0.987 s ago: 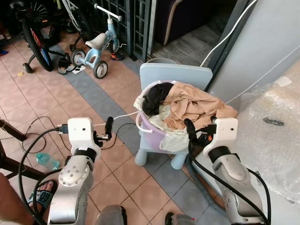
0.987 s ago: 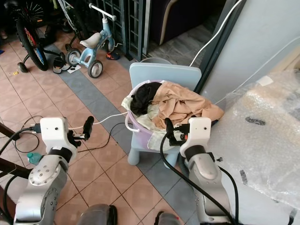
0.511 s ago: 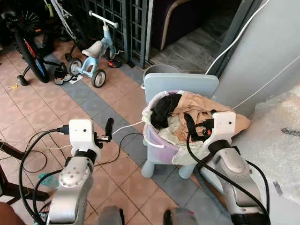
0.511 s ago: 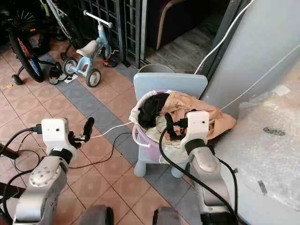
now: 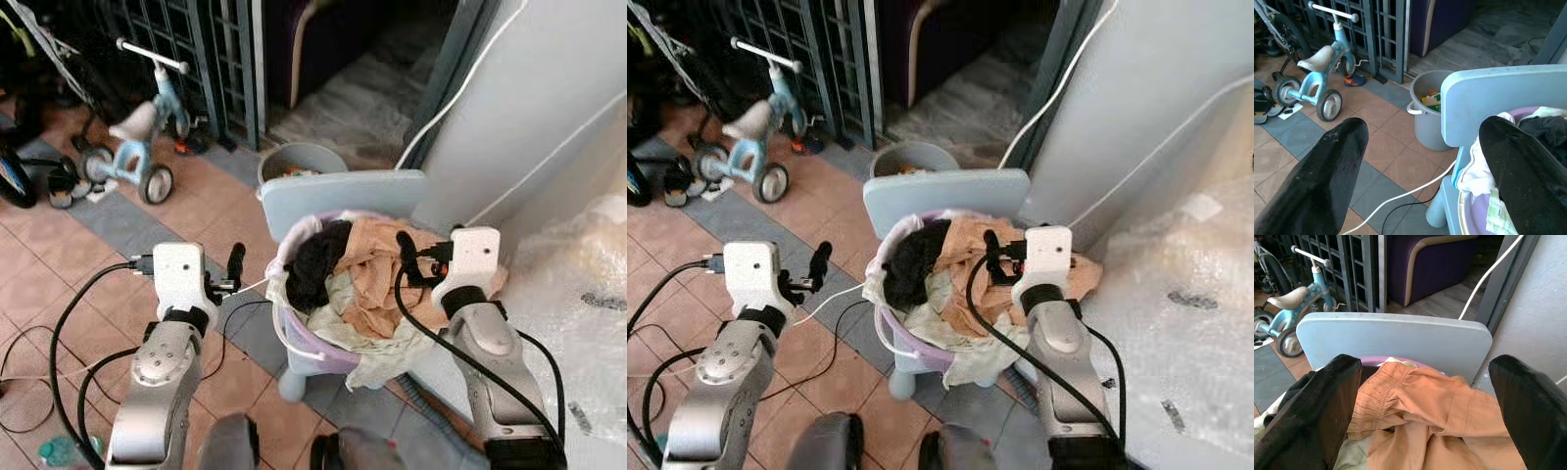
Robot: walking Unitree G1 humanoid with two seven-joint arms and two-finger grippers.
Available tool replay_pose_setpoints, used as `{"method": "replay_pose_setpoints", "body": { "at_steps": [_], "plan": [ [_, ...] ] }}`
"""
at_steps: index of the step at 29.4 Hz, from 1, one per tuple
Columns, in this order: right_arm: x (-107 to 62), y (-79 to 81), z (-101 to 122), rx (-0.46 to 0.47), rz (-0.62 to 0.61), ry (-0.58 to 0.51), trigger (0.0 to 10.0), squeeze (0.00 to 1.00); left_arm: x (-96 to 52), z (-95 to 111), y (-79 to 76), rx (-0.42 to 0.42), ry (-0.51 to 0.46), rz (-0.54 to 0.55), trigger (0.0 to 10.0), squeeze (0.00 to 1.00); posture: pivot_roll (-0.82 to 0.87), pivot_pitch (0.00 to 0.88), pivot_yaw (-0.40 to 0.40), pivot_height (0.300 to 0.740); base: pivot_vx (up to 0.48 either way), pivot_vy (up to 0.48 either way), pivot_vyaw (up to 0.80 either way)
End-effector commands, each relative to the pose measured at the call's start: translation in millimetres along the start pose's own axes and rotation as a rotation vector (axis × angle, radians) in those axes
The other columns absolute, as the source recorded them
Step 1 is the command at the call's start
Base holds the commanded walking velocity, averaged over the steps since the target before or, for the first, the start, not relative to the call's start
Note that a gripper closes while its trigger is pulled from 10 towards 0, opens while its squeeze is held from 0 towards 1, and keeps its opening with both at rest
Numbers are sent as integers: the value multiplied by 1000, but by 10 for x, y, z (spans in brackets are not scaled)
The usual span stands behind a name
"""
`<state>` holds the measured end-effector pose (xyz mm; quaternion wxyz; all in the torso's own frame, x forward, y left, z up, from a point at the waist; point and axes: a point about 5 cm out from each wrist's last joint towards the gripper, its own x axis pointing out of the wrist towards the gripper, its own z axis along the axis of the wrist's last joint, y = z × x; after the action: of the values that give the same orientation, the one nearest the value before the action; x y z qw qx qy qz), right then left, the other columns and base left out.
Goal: Clothes washing
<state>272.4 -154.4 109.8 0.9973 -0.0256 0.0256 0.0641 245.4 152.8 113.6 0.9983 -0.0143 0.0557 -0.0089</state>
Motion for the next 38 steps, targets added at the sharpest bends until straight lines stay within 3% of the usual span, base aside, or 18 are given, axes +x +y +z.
{"method": "replay_pose_setpoints", "body": {
  "at_steps": [1,7,10,14,19,23,29,31,33,38],
  "plan": [
    [-17,-79,-25,-18,-20,13,10000,0,-9,-9,-58,-5,7,-19,10000,0,41,124,-25,740,0,-480,0],
    [2,-65,-122,-27,9,74,10000,0,0,-6,-54,-6,7,-1,10000,0,56,136,-21,740,0,-289,0],
    [60,0,-179,-47,105,116,10000,0,5,8,-20,7,8,34,10000,0,76,163,-14,740,0,0,0],
    [207,24,-100,-112,203,104,10000,0,7,66,-14,19,0,49,10000,0,92,223,-24,740,0,0,0],
    [260,13,-38,-121,221,88,10000,0,-21,110,-14,18,-6,49,10000,0,100,262,-40,740,0,0,0],
    [325,-3,-47,-150,238,96,10000,0,-158,110,56,4,0,89,10000,0,116,287,-54,740,0,0,0],
    [476,240,-6,-284,324,28,10000,0,-250,101,102,32,20,102,10000,0,174,292,-63,740,0,0,0],
    [481,248,-6,-291,326,26,10000,0,-258,102,105,33,21,103,10000,0,174,292,-63,740,0,0,0],
    [598,340,0,-354,365,6,10000,0,-371,94,152,44,52,130,10000,0,217,333,-67,740,0,0,0],
    [687,368,-56,-471,403,13,10000,0,-535,61,156,45,88,143,10000,0,245,365,-74,740,0,0,0]
  ]
}}
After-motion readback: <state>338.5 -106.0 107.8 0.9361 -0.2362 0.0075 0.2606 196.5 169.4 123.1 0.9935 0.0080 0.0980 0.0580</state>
